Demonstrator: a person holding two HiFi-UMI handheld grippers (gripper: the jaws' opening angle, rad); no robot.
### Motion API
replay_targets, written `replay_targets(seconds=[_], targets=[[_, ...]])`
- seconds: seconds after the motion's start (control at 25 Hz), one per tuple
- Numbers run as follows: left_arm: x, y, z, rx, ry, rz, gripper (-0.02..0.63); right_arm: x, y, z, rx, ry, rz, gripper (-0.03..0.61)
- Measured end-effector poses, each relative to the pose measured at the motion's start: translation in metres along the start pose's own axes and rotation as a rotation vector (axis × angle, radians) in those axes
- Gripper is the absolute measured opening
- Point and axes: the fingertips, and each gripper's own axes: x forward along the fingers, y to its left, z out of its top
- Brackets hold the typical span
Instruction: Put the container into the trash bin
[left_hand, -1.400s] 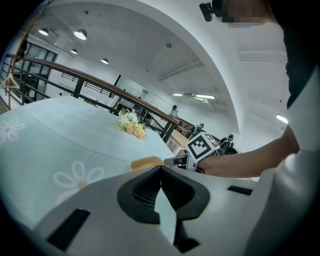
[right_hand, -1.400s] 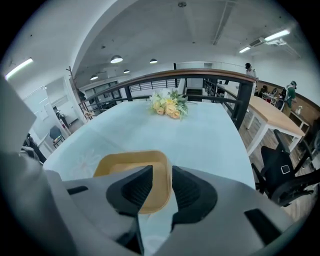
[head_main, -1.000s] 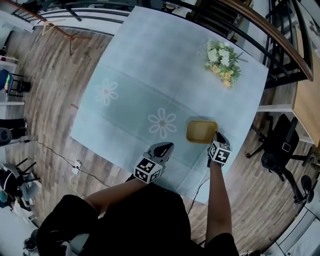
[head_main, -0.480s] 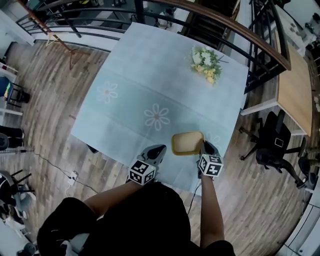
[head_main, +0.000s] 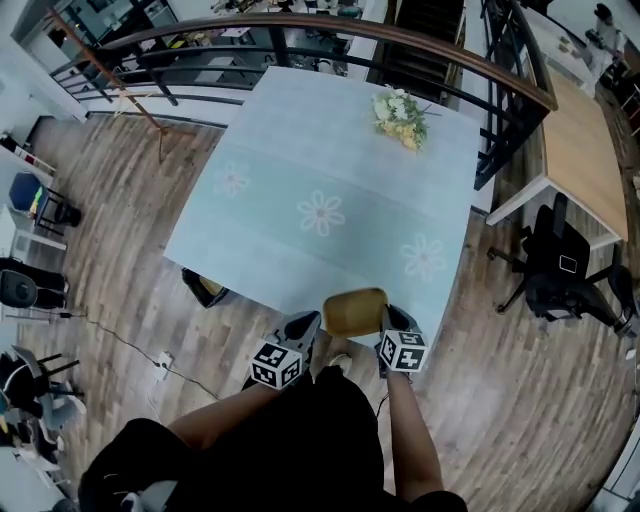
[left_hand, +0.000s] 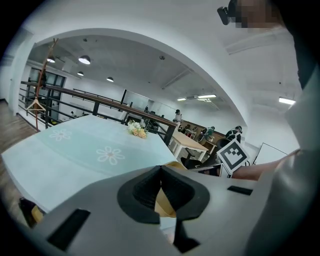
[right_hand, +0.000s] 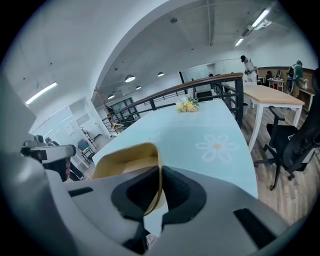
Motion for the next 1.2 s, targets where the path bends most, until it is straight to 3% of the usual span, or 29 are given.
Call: replay_targets(seconds=[0.28,0.52,0.84,1.04,1.2], targets=[[-0.040,0.002,-0.004,0.002,-0.044,0.023,0.014,-0.016,0.044,-0.009,-0.043,-0.018,0.042,0.043],[-0.099,0.057,-0.010,-0.053,-0.102,0.113,0.014,0.014,0.117,-0.010,-0.137,0.031,0.113,0.043],[-0.223,0.163,-0.013,-0.084,-0.183,0.224,0.014,0.067,0.286,-0.034,-0.146,0.106,0.221,0.043],[-0.303,0.234,-0.029,-0.144,-0.219,0.289,0.014,0.103,0.397,-0.055,-0.239,0.151,0.264,0.043],[-0.353,0.280,-0.048,-0.192,-0.229,0.332,0.014,0.132,0.462,-0.072,-0.255,0.182,0.286,0.043]])
